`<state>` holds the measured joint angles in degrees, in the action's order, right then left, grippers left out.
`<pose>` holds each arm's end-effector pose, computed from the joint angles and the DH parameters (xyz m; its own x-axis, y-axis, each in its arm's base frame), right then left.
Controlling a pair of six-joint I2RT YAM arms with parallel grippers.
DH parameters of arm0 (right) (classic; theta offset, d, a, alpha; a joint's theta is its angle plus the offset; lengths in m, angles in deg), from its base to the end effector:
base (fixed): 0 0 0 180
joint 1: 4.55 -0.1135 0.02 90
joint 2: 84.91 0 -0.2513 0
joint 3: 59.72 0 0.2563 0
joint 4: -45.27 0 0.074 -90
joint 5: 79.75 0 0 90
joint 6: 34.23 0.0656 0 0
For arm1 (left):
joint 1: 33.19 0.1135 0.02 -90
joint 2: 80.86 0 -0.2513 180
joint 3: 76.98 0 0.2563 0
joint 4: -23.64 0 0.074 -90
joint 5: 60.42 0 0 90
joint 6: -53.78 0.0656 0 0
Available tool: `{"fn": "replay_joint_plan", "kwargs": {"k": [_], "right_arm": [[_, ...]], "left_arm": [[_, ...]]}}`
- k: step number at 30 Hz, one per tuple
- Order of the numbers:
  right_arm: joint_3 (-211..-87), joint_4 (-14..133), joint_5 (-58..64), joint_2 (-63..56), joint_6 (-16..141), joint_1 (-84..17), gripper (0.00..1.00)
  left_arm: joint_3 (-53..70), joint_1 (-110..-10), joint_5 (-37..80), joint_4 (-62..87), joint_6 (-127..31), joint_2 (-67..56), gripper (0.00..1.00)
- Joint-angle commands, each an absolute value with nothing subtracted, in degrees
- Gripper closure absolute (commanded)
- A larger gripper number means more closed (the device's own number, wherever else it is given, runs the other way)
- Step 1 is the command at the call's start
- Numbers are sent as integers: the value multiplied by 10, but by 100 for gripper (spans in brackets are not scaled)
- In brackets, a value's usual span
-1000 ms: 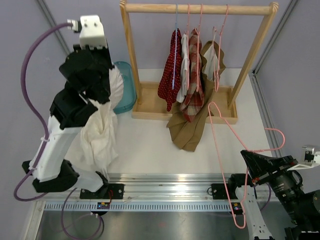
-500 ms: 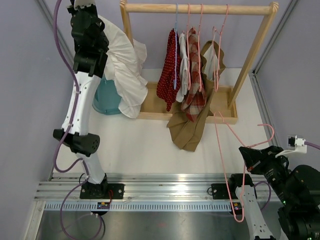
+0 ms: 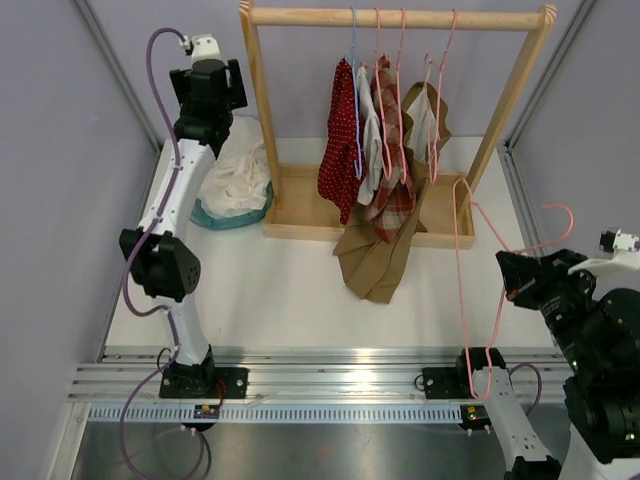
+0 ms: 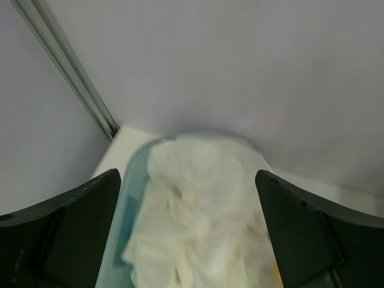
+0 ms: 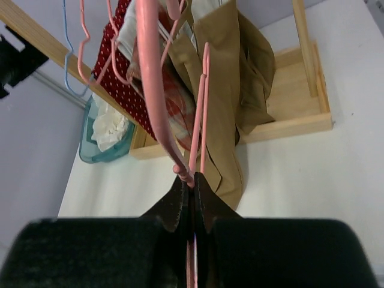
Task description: Remove the skirt from the hanger
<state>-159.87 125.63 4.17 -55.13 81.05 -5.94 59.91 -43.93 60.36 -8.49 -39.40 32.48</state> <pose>0.0249 0.0076 0.4556 -0.2116 0.4196 -0.8827 -0.0420 0.8984 0.4372 0.4812 -0.0571 0.4272 -0.1277 -0.0243 -0.9915 -0.3447 0.9385 0.0214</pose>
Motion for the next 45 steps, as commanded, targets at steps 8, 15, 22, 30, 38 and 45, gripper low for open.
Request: {"fn": "replay_joint_plan", "kwargs": {"k": [8,15,22,30,38,45], "right_arm": [[-1752,1020,114,-303,733,-62,100],[-1941,950,141,-92,684,-62,100],[-2097,936,130,68,677,-62,100],[-2153,936,151,184,654,-61,100],[-1918,861,201,78,646,-61,100],[-1864,882,260,-8,628,-58,7]], "left_arm": [[187,-564,504,-105,-531,-88,1],[-2,-625,517,-123,-530,-194,1],[-2,-627,515,-140,-534,-187,1],[-11,-630,500,-144,-541,-201,1],[-10,-641,498,-148,-544,-195,1],[-10,-656,515,-154,-549,-191,1]]}}
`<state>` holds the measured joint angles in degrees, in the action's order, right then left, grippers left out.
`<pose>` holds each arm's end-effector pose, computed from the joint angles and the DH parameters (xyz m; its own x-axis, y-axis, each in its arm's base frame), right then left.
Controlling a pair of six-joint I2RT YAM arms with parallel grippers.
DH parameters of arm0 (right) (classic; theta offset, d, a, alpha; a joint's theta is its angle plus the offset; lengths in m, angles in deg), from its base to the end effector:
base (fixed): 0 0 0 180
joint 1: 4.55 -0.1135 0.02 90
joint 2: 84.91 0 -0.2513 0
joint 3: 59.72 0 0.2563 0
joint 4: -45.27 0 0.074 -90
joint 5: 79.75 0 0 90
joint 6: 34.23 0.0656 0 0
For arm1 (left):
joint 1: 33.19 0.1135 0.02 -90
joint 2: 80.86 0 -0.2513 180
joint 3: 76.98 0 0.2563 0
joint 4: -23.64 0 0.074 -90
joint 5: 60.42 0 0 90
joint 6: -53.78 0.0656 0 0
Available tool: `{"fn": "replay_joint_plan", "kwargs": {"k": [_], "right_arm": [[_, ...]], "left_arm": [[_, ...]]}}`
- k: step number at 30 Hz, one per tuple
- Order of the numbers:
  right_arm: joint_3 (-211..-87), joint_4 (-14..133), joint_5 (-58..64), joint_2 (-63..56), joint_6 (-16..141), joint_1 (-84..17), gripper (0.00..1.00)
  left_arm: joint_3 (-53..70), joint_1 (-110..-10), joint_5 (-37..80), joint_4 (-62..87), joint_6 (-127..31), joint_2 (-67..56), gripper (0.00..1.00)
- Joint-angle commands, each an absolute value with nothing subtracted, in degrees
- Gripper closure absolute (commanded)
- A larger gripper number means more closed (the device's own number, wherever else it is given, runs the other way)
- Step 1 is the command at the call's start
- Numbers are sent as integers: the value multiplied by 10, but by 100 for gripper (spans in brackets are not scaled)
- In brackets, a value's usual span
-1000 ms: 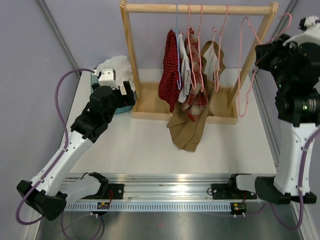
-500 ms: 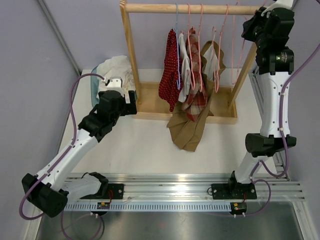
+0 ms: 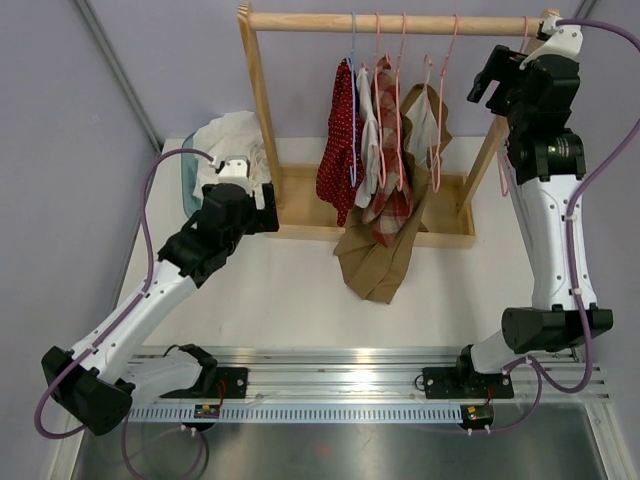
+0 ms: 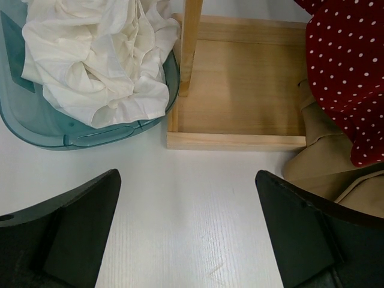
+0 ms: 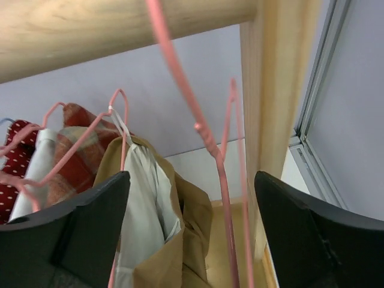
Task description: Remove the skirt from the hanger
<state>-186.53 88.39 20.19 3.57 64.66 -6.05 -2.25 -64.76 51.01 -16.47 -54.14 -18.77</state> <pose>0.3527 -0.0021 0.5121 -0.0599 0.1507 -0.9868 0.1573 0.9776 0.1398 0.2445 -0.1221 0.3294 -0.4389 -0.0665 -0.8961 0.0800 0.9904 -0.1126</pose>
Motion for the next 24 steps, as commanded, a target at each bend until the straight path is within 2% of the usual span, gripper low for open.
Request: {"fn": "replay_joint_plan", "kwargs": {"k": [1,8,14,24], "right_arm": [[-1865,885,241,-16,629,-58,5],[-1932,942,81,-36,674,-59,6],[-1969,964,2,-12,704,-67,8],[-1964,982,8,39,707,-113,11]], "left_arm": [[-10,-660,518,-155,-548,-190,1],[-9,-665,532,-156,-545,-189,1],[-12,-673,545,-156,-547,-190,1],[-17,-689,560,-153,-544,-192,1]]}}
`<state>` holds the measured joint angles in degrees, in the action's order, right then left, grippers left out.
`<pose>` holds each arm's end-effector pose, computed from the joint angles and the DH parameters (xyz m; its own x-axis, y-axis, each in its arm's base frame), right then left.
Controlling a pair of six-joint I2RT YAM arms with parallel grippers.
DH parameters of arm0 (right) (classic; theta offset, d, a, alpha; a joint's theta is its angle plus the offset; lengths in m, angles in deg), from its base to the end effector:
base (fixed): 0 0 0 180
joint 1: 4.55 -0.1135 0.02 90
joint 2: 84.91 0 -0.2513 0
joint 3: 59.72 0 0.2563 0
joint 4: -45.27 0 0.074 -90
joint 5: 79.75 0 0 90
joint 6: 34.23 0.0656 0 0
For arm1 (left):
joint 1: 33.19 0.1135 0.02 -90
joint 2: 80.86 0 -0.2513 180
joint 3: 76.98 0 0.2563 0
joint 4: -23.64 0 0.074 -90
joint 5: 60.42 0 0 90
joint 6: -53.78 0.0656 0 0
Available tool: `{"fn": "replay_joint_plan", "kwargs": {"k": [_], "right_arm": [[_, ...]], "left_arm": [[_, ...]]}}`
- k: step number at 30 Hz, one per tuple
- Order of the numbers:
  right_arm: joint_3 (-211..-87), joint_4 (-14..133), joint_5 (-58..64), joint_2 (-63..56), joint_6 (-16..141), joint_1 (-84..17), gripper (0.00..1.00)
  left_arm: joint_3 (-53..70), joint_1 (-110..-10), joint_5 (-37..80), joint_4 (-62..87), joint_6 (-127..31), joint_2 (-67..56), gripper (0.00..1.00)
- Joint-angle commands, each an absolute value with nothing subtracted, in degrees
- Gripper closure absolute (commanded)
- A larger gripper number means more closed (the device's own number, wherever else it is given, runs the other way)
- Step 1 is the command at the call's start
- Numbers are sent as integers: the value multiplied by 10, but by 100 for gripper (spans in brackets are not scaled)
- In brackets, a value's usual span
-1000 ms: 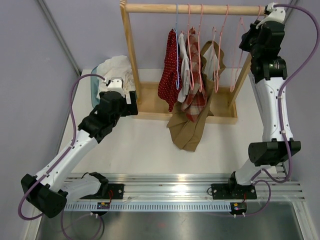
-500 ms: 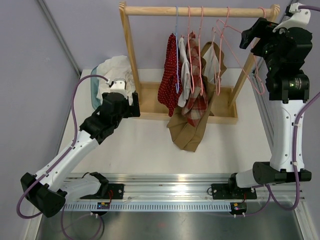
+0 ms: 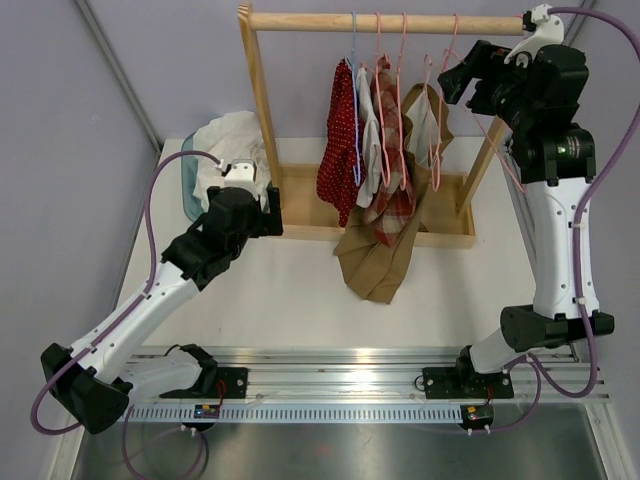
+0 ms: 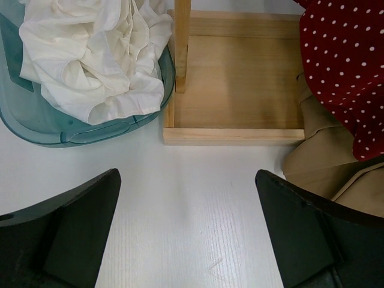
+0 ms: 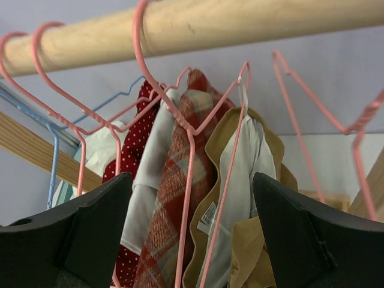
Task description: Remove the skirt from the hanger
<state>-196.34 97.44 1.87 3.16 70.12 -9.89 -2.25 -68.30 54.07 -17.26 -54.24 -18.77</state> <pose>0.3175 0.0393 0.5480 -0.1196 0.2351 -0.9646 -0.2139 0.9426 0.2563 0.2367 -0.1332 0.3284 -0.4378 -0.0363 -0.8983 0.0939 0.9919 -0.0858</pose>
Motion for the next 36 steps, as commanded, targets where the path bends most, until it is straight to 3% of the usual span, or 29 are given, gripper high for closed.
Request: {"fn": "replay_joint_plan", "kwargs": {"k": [1,6,12,16,17,18,19,21,25,30,33,36], "right_arm": [[-1962,982,15,41,706,-118,11],[-1940,976,23,50,708,-130,14],[-1912,974,39,61,708,-142,40],[-1899,980,52,64,707,-142,50],[-1895,980,52,64,707,-142,56],[-1894,980,53,67,706,-142,75],[-1893,980,57,68,707,-142,86],[-1895,979,60,68,709,-143,100],[-1933,988,66,74,708,-142,100],[-2104,1038,67,116,706,-143,100],[-2171,1056,70,124,711,-143,100],[-2154,1049,72,98,719,-142,100]], "left_arm": [[-16,-690,561,-154,-544,-192,1],[-16,-694,563,-155,-542,-191,1],[-15,-697,564,-157,-542,-190,1],[-15,-700,566,-158,-542,-190,1],[-16,-700,567,-158,-542,-190,1],[-16,-701,567,-157,-542,-190,1],[-16,-702,568,-158,-542,-190,1],[-16,-703,573,-158,-541,-189,1],[-1,-704,566,-157,-522,-178,1],[114,-722,573,-196,-513,-135,1],[208,-783,597,-206,-476,-99,1],[292,-869,647,-222,-436,-44,1]]}}
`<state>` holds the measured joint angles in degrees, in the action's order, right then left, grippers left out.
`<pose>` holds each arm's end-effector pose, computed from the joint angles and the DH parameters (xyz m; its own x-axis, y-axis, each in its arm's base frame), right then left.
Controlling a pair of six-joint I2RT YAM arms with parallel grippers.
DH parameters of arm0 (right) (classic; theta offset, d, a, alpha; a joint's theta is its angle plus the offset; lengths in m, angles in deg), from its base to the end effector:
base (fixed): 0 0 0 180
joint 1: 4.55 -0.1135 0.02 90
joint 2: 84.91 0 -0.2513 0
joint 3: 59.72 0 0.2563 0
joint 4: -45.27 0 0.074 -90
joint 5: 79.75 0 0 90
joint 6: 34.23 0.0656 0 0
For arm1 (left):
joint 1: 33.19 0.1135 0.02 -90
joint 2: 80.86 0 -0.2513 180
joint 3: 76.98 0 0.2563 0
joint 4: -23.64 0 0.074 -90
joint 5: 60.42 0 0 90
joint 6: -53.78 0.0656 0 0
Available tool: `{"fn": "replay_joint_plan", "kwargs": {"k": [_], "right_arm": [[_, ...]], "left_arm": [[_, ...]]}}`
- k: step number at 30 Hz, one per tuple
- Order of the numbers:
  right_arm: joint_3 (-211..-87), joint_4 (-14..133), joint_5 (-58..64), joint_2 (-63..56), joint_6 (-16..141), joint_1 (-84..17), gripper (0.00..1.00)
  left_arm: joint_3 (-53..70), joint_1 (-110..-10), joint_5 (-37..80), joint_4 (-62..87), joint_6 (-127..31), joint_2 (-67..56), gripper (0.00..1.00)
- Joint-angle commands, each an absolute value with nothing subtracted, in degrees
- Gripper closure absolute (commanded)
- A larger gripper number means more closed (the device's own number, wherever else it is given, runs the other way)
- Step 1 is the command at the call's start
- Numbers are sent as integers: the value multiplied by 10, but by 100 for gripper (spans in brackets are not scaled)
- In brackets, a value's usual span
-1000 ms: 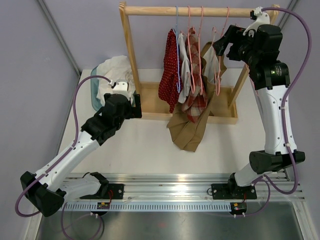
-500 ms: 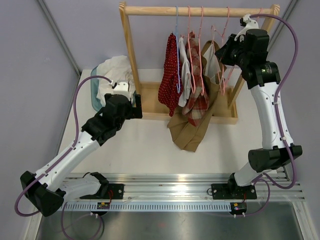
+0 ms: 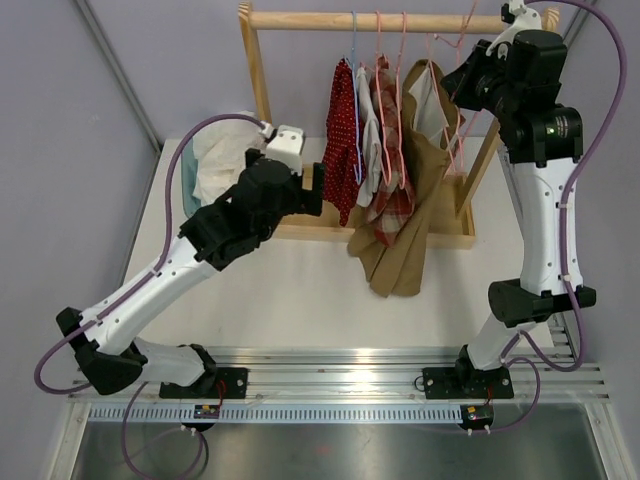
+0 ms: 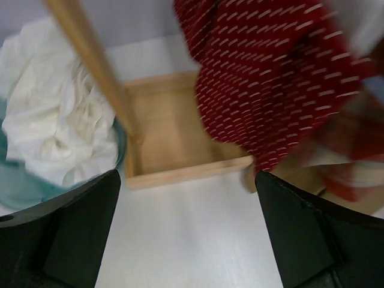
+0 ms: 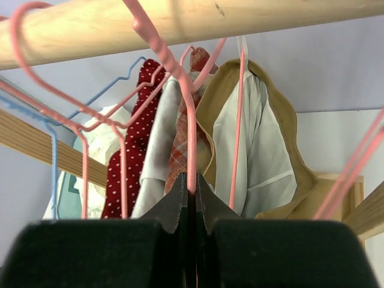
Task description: Remove the skirt from the hanger
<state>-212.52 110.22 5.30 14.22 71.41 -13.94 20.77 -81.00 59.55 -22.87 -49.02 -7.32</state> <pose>0.3428 0.0624 0.5408 -0.2522 0.2305 -0.9398 -0.1849 0.9418 0.2806 0.2282 -0.2029 0.4100 -0.3219 0.0694 -0.9442 0.2668 0.9636 -0.0201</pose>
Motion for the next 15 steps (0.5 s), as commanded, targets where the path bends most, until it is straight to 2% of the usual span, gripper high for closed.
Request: {"fn": "replay_joint_plan", "kwargs": {"k": [1,7,15], "right_arm": [[-2140,1039,72,89,720,-142,100],[-2006,999,99,2,738,-142,100],[-1949,1016,99,-91,785,-142,100]], "left_arm": [[348,-907,657,-229,-431,-27,1],[457,-1056,661,-189,-381,53,1],[425,-1129,618,-85,-400,99,1]]}}
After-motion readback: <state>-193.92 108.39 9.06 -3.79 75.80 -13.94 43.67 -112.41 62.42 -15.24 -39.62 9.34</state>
